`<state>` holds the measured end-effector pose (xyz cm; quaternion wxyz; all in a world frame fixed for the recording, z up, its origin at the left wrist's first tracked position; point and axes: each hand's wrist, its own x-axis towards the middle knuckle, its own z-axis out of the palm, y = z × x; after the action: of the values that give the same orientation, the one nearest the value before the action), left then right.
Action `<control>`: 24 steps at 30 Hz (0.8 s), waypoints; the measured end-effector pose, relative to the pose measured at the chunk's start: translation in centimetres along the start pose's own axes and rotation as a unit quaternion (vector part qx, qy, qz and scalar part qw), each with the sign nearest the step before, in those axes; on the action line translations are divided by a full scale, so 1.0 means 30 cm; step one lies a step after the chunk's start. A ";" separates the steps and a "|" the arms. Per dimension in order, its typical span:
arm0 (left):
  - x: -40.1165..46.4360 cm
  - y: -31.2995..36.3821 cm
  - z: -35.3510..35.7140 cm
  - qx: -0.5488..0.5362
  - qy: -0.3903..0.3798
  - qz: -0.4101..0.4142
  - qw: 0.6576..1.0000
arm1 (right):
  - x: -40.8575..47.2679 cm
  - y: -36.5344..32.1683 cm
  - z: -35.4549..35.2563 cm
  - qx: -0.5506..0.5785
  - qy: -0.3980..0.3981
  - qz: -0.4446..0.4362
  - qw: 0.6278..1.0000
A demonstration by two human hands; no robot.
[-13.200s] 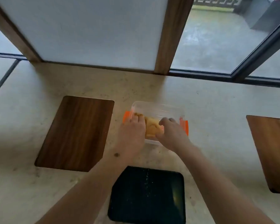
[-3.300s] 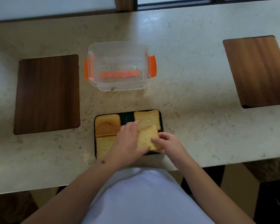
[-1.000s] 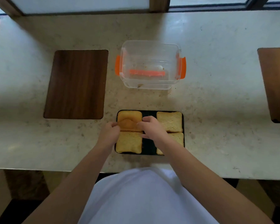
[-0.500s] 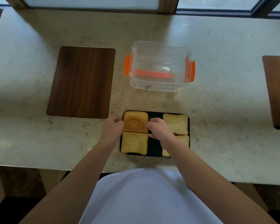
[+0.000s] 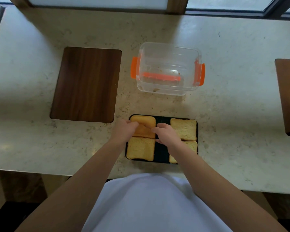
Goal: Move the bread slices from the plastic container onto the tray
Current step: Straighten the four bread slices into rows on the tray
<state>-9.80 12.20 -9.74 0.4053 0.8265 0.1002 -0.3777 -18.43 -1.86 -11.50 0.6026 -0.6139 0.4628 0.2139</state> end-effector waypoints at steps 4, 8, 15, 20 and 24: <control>0.002 -0.002 0.011 -0.002 -0.020 0.001 1.000 | -0.004 0.004 -0.011 0.001 0.000 0.006 1.000; 0.004 -0.007 0.030 -0.007 -0.024 -0.001 1.000 | -0.003 0.006 -0.024 0.007 0.002 0.013 1.000; -0.004 -0.003 0.047 0.003 -0.029 0.000 1.000 | -0.001 0.003 -0.039 0.011 0.006 0.017 1.000; -0.012 -0.013 0.037 0.000 -0.049 -0.002 0.999 | -0.027 0.007 -0.047 -0.004 0.009 -0.004 1.000; -0.052 -0.085 0.008 -0.020 -0.039 -0.025 0.999 | -0.084 0.036 -0.053 0.017 0.008 -0.015 1.000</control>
<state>-12.22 13.90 -10.24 0.4154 0.8001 0.1127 -0.4178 -21.01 -2.39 -9.72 0.6125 -0.6118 0.4622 0.1922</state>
